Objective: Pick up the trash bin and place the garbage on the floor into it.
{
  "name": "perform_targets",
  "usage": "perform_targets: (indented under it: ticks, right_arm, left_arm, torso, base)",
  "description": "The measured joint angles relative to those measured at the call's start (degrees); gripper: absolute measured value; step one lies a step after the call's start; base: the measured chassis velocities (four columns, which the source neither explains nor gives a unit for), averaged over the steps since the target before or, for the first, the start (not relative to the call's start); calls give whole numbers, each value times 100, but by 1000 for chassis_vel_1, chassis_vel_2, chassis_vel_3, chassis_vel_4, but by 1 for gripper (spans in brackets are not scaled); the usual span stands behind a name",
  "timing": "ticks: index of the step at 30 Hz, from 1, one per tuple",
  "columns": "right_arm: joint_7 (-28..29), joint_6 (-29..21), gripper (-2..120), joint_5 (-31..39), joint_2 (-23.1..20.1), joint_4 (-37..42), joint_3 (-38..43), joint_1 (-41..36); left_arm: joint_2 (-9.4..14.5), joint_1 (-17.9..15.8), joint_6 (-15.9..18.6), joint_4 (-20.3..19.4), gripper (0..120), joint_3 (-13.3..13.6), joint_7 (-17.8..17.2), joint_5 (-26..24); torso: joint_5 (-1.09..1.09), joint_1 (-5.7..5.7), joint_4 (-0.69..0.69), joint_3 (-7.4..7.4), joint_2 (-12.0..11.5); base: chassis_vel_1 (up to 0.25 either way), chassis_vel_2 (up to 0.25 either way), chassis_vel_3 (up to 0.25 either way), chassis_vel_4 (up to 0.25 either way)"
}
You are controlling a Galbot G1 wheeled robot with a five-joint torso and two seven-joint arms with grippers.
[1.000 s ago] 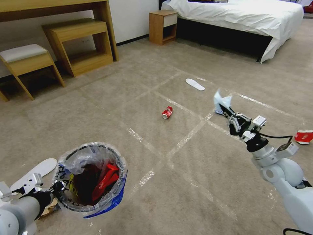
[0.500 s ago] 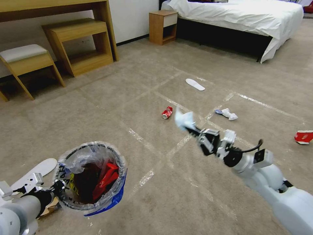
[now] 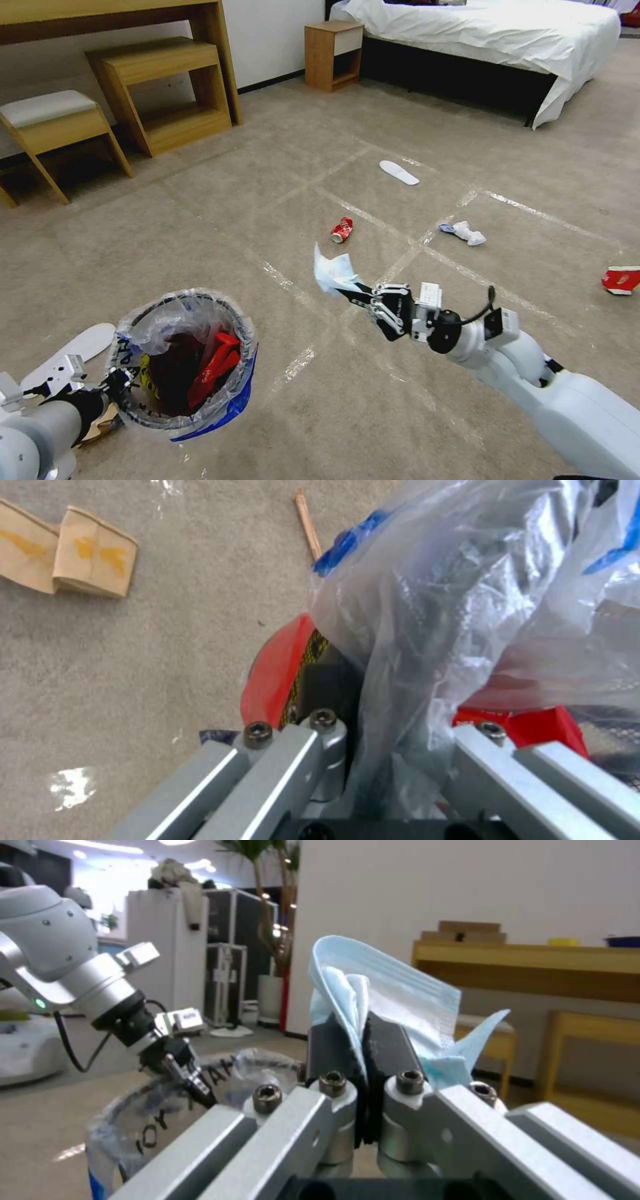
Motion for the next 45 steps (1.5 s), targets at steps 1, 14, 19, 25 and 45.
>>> perform_targets:
  ticks: [1,14,19,25,45]
  right_arm:
    - [0,-5,0,4,77,-84,-218,204]
    - [69,-169,0,206,932,-403,-2021,1984]
    - [44,-188,0,243,1061,-425,-2459,2302]
    - [-9,-188,0,278,1230,-573,-2983,2717]
    - [-80,-172,0,198,1579,-934,-3830,3285]
  left_arm:
    - [-10,3,0,2,0,-1,2,8]
    - [-66,10,0,75,0,-16,32,90]
    - [-86,-1,0,90,0,-11,61,132]
    - [-77,-14,0,124,0,-31,70,142]
    - [-88,-32,0,123,0,-8,98,173]
  torso:
    - [0,0,0,0,0]
    - [-1,0,0,0,0]
    - [0,0,0,0,0]
    - [-1,0,1,0,0]
    - [0,0,1,0,0]
  base:
    - [0,0,0,0]
    - [0,0,0,0]
    - [0,0,0,0]
    - [0,0,0,0]
    - [0,0,0,0]
